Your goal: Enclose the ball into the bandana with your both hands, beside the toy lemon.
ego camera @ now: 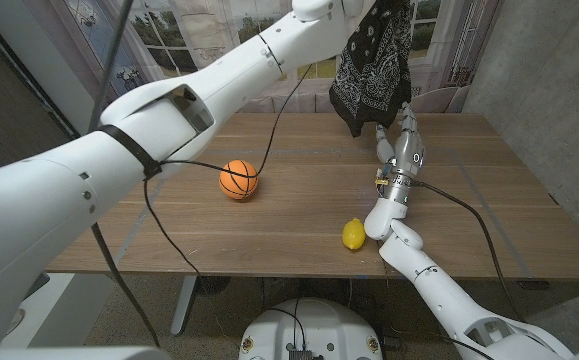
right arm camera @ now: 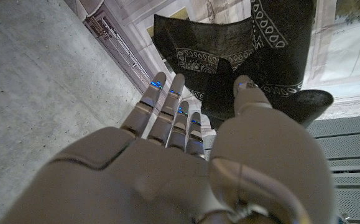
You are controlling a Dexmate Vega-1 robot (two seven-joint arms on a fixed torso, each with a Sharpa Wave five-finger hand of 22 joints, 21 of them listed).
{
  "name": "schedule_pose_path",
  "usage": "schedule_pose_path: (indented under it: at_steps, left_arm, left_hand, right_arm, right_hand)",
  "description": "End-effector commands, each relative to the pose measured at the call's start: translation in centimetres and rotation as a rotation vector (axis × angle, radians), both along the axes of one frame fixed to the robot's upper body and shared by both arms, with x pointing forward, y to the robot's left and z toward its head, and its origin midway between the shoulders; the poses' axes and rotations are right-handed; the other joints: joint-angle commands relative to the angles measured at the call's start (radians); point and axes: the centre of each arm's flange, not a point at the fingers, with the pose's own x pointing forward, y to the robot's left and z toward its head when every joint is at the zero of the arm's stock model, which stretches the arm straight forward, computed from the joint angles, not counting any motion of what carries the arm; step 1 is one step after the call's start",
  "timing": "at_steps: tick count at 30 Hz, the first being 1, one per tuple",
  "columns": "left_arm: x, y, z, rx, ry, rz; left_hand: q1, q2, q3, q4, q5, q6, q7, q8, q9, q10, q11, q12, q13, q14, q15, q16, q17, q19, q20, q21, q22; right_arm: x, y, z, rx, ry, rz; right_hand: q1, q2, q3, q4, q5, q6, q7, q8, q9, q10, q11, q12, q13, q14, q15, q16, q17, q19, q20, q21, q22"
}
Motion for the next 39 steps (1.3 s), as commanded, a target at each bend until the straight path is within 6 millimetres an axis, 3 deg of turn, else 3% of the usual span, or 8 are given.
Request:
schedule_pose_path:
  at_steps: [1,4,8,10,13,23,26,39]
  left_arm:
    - [-0.9,0.7,0.1,0.010,0.039,-0.021]
    - [-0.2,0.8,-0.1,0.028,0.035,0.023]
    - [0.7,1.2,-0.2,0.032,0.065,0.024]
    - [1.0,1.3,-0.4,0.039,0.075,0.020]
    - [1.2,1.5,-0.6,0.056,0.089,0.024]
    - [3.3,3.5,-1.4,0.047,0.061,0.132]
    - [3.5,4.0,-1.7,0.051,0.022,0.186]
    - [5.2,5.6,-4.0,0.141,-0.153,0.426]
  left_hand:
    - [-0.001,-0.007,0.021,-0.008,0.008,0.001,0.009,0.006,0.003,0.007,0.004,-0.002,0.005,0.011,-0.019,0.007,0.000,0.003,0.008,0.010,0.002]
    - [-0.001,-0.008,0.024,-0.009,0.011,0.000,0.007,0.005,0.001,0.006,0.003,-0.003,0.006,0.010,-0.019,0.006,0.000,0.002,0.009,0.010,0.002]
    - [-0.002,-0.009,0.028,-0.009,0.015,-0.009,0.005,0.006,0.005,0.002,0.003,-0.005,0.006,0.009,-0.018,0.005,0.000,0.001,0.010,0.010,0.003]
    - [-0.003,-0.010,0.030,-0.008,0.017,-0.009,0.006,0.005,0.001,0.002,0.004,-0.006,0.007,0.008,-0.017,0.004,0.000,0.000,0.010,0.010,0.003]
    - [-0.004,-0.010,0.034,-0.008,0.020,-0.012,0.006,0.006,0.001,-0.001,0.007,-0.007,0.007,0.006,-0.017,0.003,0.001,-0.002,0.011,0.010,0.003]
    - [-0.009,-0.013,0.041,-0.006,0.028,-0.016,0.007,0.005,-0.005,-0.010,0.004,-0.012,0.009,0.000,-0.017,0.000,0.001,-0.006,0.010,0.010,0.004]
    - [-0.011,-0.013,0.044,-0.005,0.030,-0.018,0.008,0.006,-0.004,-0.012,0.004,-0.013,0.009,-0.001,-0.017,0.000,0.001,-0.007,0.009,0.010,0.004]
    - [-0.021,-0.015,0.054,-0.001,0.038,-0.020,0.002,0.001,-0.022,-0.020,-0.008,-0.017,0.011,-0.006,-0.026,-0.002,0.002,-0.012,0.008,0.011,0.004]
  right_arm:
    - [-0.9,1.0,0.0,0.038,-0.151,0.037]
    - [-1.2,0.8,-0.4,0.067,-0.190,0.049]
    - [-1.4,0.5,-0.6,0.113,-0.222,0.067]
    - [-1.5,0.4,-0.5,0.133,-0.233,0.069]
    - [-1.7,0.1,-0.5,0.136,-0.247,0.079]
    - [-2.6,-1.0,-0.6,0.143,-0.266,0.046]
    - [-3.0,-1.3,-0.6,0.159,-0.261,0.020]
    - [-3.9,-3.0,0.2,0.166,-0.295,-0.023]
  right_hand:
    - [0.036,0.025,-0.001,0.007,0.008,0.068,-0.014,0.020,0.000,0.066,-0.011,0.026,0.003,0.067,-0.127,0.069,0.046,0.034,-0.014,0.017,0.003]
    - [0.060,0.095,0.009,0.023,-0.002,0.210,-0.053,0.057,0.001,0.204,-0.046,0.076,0.009,0.165,-0.164,0.152,0.099,0.081,-0.044,0.043,0.006]
    - [0.106,0.173,0.053,0.026,-0.023,0.396,-0.085,0.102,-0.001,0.340,-0.086,0.126,0.019,0.233,-0.173,0.180,0.120,0.100,-0.062,0.064,0.010]
    - [0.133,0.197,0.085,0.027,-0.027,0.449,-0.097,0.115,-0.001,0.385,-0.100,0.143,0.023,0.261,-0.177,0.186,0.125,0.107,-0.068,0.072,0.011]
    - [0.157,0.194,0.147,0.071,-0.071,0.611,-0.092,0.150,0.001,0.541,-0.094,0.202,0.043,0.350,-0.173,0.218,0.158,0.117,-0.083,0.102,0.019]
    - [0.163,0.189,0.174,0.096,-0.100,0.703,-0.058,0.156,0.001,0.674,-0.064,0.265,0.074,0.409,-0.172,0.258,0.211,0.108,-0.101,0.127,0.027]
    - [0.169,0.186,0.178,0.095,-0.102,0.727,-0.054,0.157,0.003,0.704,-0.070,0.284,0.087,0.427,-0.175,0.273,0.230,0.107,-0.105,0.135,0.029]
    - [0.184,0.187,0.185,0.089,-0.103,0.740,-0.041,0.147,0.009,0.714,-0.061,0.304,0.114,0.439,-0.173,0.304,0.276,0.106,-0.098,0.151,0.034]
